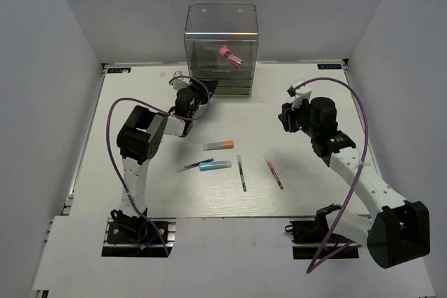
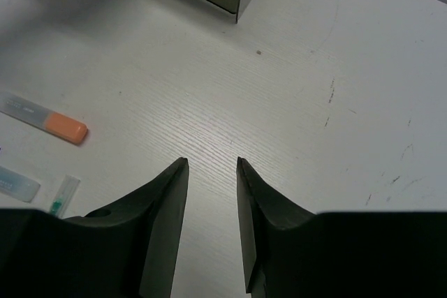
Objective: Sort the stationery into containers
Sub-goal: Open the drawer
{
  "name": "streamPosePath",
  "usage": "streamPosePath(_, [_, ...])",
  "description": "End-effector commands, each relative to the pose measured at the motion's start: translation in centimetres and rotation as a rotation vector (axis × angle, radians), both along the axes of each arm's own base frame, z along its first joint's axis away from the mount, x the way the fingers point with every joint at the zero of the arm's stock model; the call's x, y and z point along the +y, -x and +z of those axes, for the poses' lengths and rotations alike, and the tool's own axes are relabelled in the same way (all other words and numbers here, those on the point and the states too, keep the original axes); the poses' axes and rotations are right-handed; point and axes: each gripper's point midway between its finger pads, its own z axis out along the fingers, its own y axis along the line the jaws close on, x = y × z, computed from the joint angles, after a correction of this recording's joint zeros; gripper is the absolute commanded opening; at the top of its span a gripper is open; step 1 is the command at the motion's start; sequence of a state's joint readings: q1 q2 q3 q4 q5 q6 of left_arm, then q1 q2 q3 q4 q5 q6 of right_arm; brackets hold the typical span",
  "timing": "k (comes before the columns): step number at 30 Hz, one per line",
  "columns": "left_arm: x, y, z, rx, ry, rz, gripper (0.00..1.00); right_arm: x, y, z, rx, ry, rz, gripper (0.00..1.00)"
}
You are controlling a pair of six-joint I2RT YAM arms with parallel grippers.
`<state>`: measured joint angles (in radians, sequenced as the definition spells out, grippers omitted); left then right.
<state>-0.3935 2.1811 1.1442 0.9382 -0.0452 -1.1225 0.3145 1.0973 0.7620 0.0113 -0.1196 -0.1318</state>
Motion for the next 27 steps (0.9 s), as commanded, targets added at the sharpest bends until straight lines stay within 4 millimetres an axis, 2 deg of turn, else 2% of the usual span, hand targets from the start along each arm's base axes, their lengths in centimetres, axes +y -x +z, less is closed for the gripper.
streamPosePath(1, [0.2, -0.4, 3.6, -0.096, 0.085, 0.015, 0.5, 0.0, -0.6, 1.2, -0.067, -0.007, 0.014, 0.4])
streamPosePath(4, [0.4, -0.5, 4.0, -0.108, 0.101, 0.024, 0.5, 0.1, -0.7, 1.1, -0.068, -0.007, 0.021, 0.4])
streamPosePath(5, [0.4, -0.8, 4.5, -0.113, 0.104, 0.033, 0.5, 0.0, -0.9, 0.8, -0.064, -0.005, 0.018, 0.4])
streamPosePath(6, [0.4, -0.9, 3.8, -0.102, 0.099, 0.033, 0.49, 0.2, -0.9, 0.8, -0.061, -0.004, 0.023, 0.4])
streamPosePath(10, [0.1, -1.9, 4.6, -0.115, 0.128, 0.041, 0.45, 0.1, -1.0, 0.9, -0.066, 0.001, 0.025, 0.4])
streamPosePath(12, [-0.1, -2.3, 3.7, -0.098, 0.121, 0.042, 0.44, 0.0, -1.1, 1.2, -0.073, 0.002, 0.023, 0.4])
streamPosePath(13, [-0.2, -2.5, 4.0, -0.101, 0.122, 0.042, 0.44, 0.1, -1.0, 1.1, -0.072, 0.005, 0.029, 0.4])
streamPosePath(15, [-0.2, -2.6, 2.9, -0.079, 0.126, 0.043, 0.44, -0.2, -1.1, 1.1, -0.074, 0.01, 0.02, 0.4])
streamPosePath(16, [-0.1, -2.8, 3.3, -0.084, 0.141, 0.051, 0.44, -0.1, -1.0, 1.0, -0.071, 0.008, 0.022, 0.4])
streamPosePath(19, [-0.2, -3.0, 2.9, -0.081, 0.15, 0.051, 0.4, -0.3, -0.9, 1.0, -0.073, 0.011, 0.02, 0.4])
streamPosePath(24, [-0.3, -2.6, 3.3, -0.078, 0.149, 0.042, 0.4, -0.4, -0.9, 0.9, -0.071, 0.01, 0.016, 0.4])
streamPosePath(25, [-0.2, -2.4, 2.2, -0.05, 0.137, 0.044, 0.4, -0.2, -0.7, 1.1, -0.075, 0.007, 0.025, 0.4])
streamPosePath(26, [-0.1, -2.1, 3.1, -0.056, 0.14, 0.043, 0.4, -0.3, -0.8, 0.9, -0.072, 0.008, 0.022, 0.4])
streamPosePath(27, [-0.1, -2.1, 2.8, -0.045, 0.135, 0.044, 0.4, -0.3, -0.7, 1.0, -0.073, 0.007, 0.02, 0.4])
